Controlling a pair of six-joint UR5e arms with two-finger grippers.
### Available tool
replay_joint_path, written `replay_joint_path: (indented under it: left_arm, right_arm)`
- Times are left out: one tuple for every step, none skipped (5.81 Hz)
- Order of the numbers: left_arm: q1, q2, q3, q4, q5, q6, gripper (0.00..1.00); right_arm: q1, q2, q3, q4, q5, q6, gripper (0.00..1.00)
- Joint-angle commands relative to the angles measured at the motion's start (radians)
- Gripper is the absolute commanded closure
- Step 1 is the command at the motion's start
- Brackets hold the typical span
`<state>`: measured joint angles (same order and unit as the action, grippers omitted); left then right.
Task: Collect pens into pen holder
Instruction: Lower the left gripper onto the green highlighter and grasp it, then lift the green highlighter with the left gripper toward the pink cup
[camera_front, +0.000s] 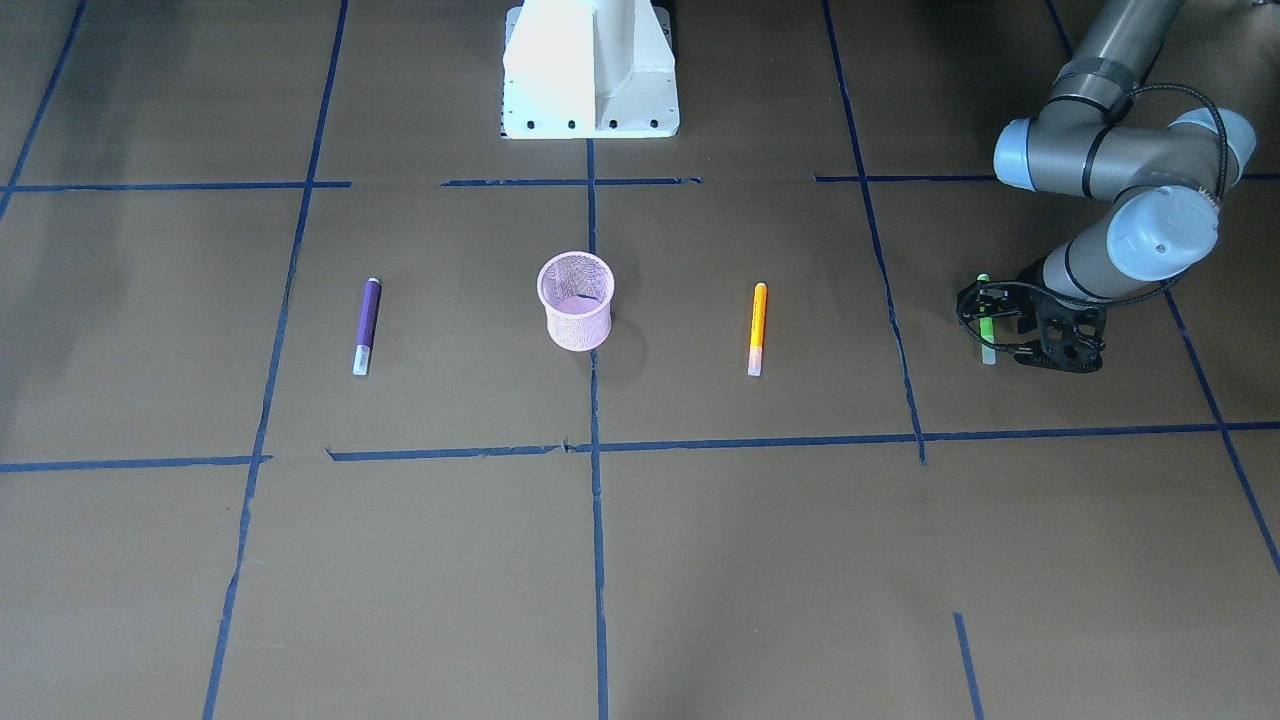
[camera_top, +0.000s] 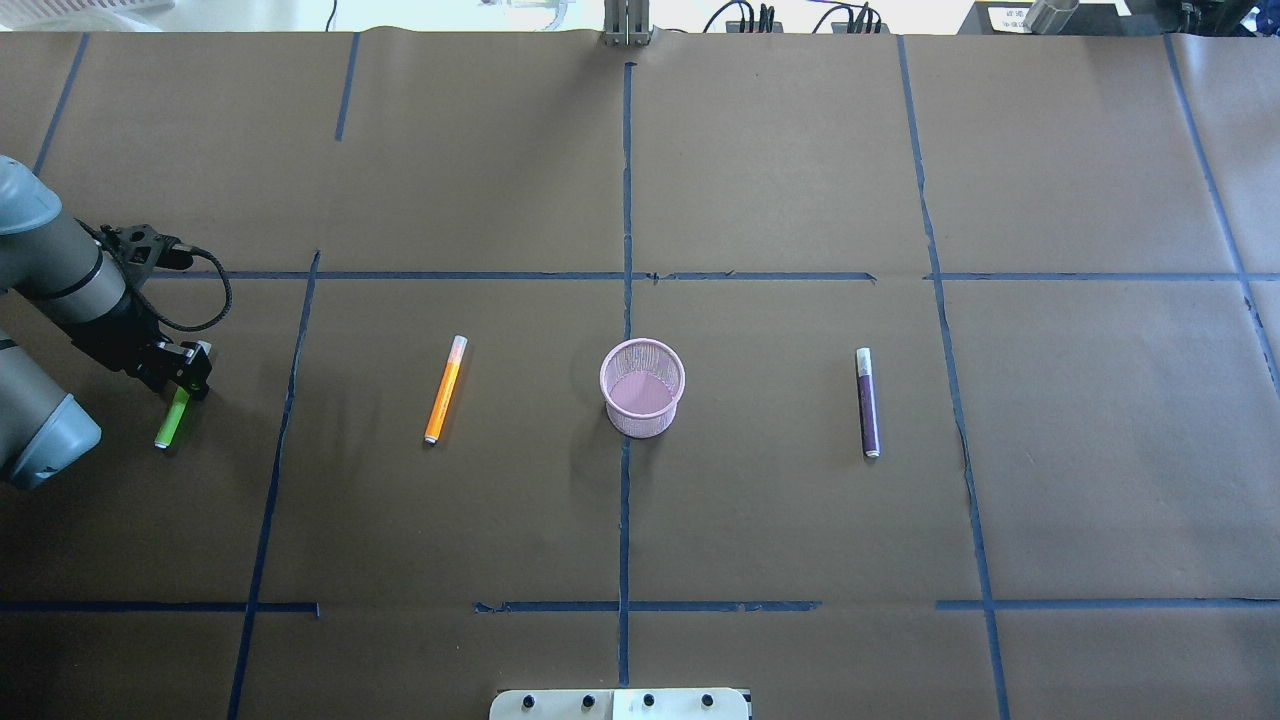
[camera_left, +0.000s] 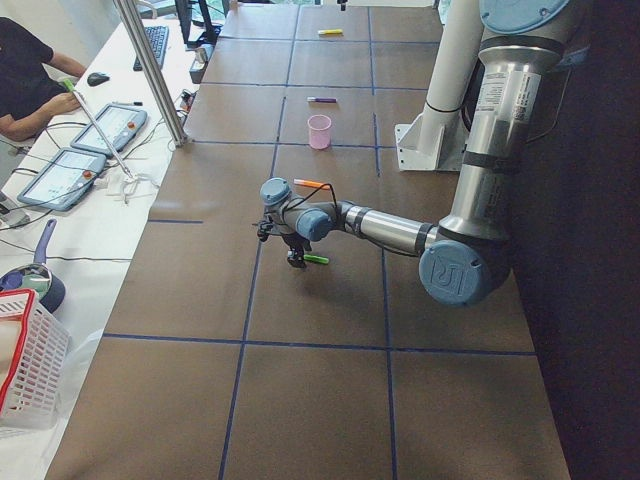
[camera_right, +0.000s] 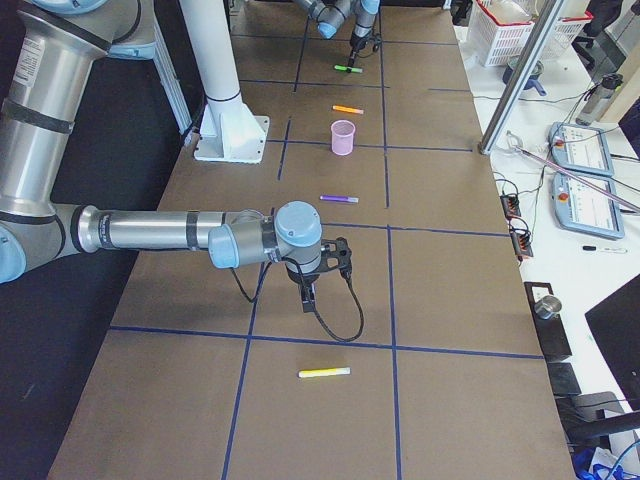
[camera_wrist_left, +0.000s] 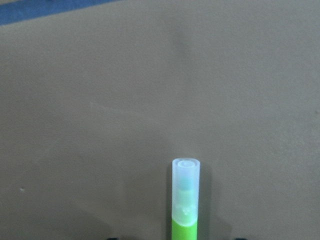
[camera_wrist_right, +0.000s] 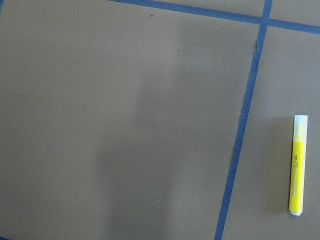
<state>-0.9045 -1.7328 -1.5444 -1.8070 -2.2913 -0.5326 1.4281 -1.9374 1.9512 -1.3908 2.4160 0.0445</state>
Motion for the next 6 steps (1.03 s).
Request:
replay_joint_path:
  left_arm:
    - [-0.001,-0.001,-0.002,0.000,0.001,0.000,0.94]
    - [-0.001,-0.002,-0.016,0.000,0.000,-0.003,1.00]
    - [-0.001,-0.004,-0.016,-0.002,0.001,0.000,1.00]
    - [-0.001,-0.016,-0.046,-0.002,0.001,-0.003,1.00]
    - [-0.001,-0.037,-0.122,-0.003,0.001,0.011,1.00]
    - [0.002,-0.116,-0.169,-0.012,0.033,-0.004,1.00]
  right_arm:
    - [0.000,0.000,0.000,0.001,0.000,-0.002,0.00]
    - [0.000,0.000,0.000,0.001,0.000,-0.002,0.00]
    - [0.000,-0.002,0.000,0.001,0.000,-0.002,0.00]
    - [0.000,-0.002,0.000,0.001,0.000,-0.002,0.00]
    - [0.000,-0.002,0.002,0.003,0.000,-0.003,0.00]
    - [0.000,-0.002,0.002,0.009,0.000,-0.003,0.00]
